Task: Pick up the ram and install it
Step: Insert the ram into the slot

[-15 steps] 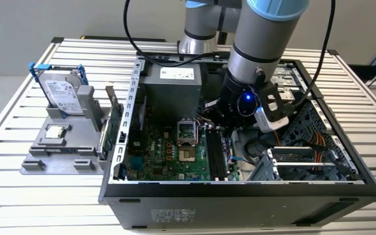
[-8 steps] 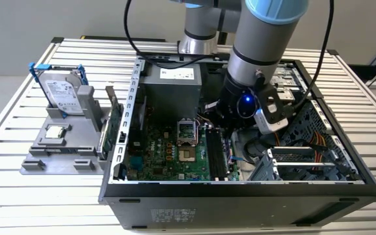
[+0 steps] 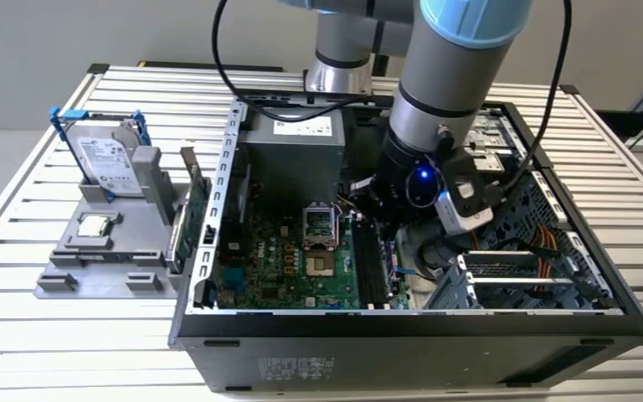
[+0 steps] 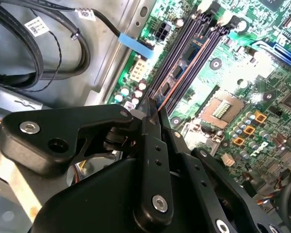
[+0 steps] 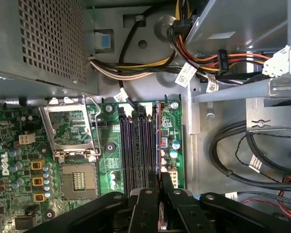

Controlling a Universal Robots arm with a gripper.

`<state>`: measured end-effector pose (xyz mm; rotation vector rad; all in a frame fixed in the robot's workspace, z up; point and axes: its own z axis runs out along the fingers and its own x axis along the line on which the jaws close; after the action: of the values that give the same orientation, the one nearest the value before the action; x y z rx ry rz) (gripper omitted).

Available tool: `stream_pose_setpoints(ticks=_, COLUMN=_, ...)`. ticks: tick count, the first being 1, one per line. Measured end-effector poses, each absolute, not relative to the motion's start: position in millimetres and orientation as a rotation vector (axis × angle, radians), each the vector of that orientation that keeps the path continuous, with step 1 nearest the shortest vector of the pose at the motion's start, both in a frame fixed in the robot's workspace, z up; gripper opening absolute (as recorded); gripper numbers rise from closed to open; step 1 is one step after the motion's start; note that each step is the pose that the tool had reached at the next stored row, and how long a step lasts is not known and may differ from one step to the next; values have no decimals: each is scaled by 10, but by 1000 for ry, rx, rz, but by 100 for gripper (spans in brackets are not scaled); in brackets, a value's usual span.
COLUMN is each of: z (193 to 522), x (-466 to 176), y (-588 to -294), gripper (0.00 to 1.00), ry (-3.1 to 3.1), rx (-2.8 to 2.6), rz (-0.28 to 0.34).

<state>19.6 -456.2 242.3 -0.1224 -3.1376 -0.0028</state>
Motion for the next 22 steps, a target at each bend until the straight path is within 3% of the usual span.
stream_pose_setpoints(ticks=22, z=2348, x=192, y=-4679, gripper=0, ry=-3134, rx=-72, rz=-2)
